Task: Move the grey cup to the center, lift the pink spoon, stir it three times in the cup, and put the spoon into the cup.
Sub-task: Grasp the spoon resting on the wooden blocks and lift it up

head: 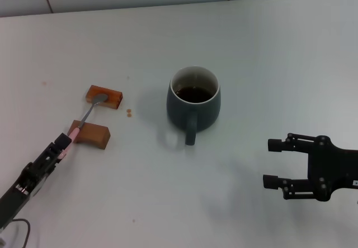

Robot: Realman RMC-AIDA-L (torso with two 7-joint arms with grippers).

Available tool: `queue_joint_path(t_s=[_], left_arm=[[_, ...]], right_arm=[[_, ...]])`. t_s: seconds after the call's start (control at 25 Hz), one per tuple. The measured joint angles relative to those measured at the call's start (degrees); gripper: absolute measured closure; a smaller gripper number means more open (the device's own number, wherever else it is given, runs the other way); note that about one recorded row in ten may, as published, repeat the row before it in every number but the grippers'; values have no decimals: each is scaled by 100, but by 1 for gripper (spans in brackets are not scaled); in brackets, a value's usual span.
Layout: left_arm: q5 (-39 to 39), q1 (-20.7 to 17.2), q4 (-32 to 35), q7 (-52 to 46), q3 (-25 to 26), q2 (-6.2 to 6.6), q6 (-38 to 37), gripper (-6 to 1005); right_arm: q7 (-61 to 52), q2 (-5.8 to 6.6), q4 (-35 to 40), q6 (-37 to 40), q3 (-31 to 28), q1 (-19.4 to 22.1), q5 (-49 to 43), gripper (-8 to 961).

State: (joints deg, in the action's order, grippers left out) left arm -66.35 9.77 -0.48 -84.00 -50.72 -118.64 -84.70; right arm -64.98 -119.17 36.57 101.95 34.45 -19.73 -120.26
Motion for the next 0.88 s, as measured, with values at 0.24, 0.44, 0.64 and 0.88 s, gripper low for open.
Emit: queue_joint_path(t_s=[0.24,0.44,0.64,0.88], left_arm=[[-17,56,-30,-49,10,6,77,215],[-18,93,-30,-139,20,7,151,216],[-19,164,-33,-169,18,-1,197,216],[-18,238,-58,-216,27,-18,252,216]], right_arm=[[-7,0,0,1,0,-11,-15,142],[-10,0,0,0,0,-30,-15,142],[-12,0,0,0,0,-44,-15,142],[-14,0,0,-10,0,-48,-15,143]])
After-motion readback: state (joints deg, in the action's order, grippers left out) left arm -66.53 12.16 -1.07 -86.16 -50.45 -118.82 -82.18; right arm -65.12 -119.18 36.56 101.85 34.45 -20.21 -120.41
